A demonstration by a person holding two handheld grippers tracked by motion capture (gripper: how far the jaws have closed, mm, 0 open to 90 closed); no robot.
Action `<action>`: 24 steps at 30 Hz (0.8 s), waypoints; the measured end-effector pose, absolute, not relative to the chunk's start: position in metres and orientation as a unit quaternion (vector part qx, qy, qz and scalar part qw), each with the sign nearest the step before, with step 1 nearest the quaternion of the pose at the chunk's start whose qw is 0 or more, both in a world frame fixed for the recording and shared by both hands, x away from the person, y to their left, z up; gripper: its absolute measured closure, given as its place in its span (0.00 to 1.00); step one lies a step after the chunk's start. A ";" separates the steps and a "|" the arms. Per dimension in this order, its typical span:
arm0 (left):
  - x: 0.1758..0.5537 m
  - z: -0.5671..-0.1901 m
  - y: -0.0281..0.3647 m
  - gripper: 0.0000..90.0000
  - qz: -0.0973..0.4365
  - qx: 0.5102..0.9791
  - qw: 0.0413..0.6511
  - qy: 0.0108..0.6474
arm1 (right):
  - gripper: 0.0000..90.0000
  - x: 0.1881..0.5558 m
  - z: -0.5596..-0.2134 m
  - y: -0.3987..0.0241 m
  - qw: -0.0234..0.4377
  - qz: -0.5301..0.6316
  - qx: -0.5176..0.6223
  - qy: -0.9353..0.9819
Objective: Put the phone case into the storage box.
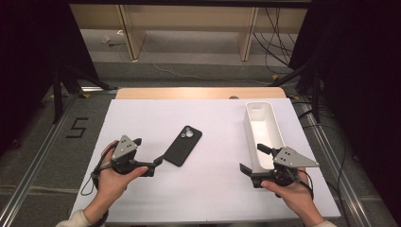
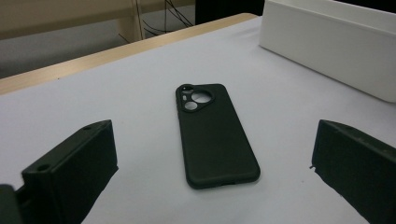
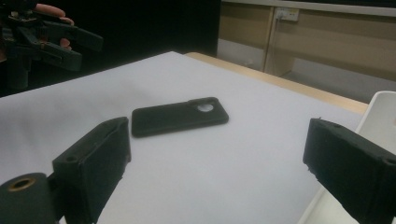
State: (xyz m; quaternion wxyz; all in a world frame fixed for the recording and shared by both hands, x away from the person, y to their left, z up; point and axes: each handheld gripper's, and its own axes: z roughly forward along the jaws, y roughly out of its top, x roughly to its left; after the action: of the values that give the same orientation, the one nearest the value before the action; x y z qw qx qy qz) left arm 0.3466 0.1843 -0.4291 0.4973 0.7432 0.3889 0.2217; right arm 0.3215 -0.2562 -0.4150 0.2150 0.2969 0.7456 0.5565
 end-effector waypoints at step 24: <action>0.403 -0.445 0.137 0.00 0.142 0.838 0.350 0.394 | 0.10 0.318 -0.416 -0.260 0.222 0.555 0.304 0.742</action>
State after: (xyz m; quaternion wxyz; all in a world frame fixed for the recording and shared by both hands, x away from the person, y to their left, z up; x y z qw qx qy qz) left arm 0.4025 0.1366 -0.4451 0.3498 0.8382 0.3936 0.1421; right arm 0.3184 -0.2604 -0.4164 0.2217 0.3041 0.7415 0.5555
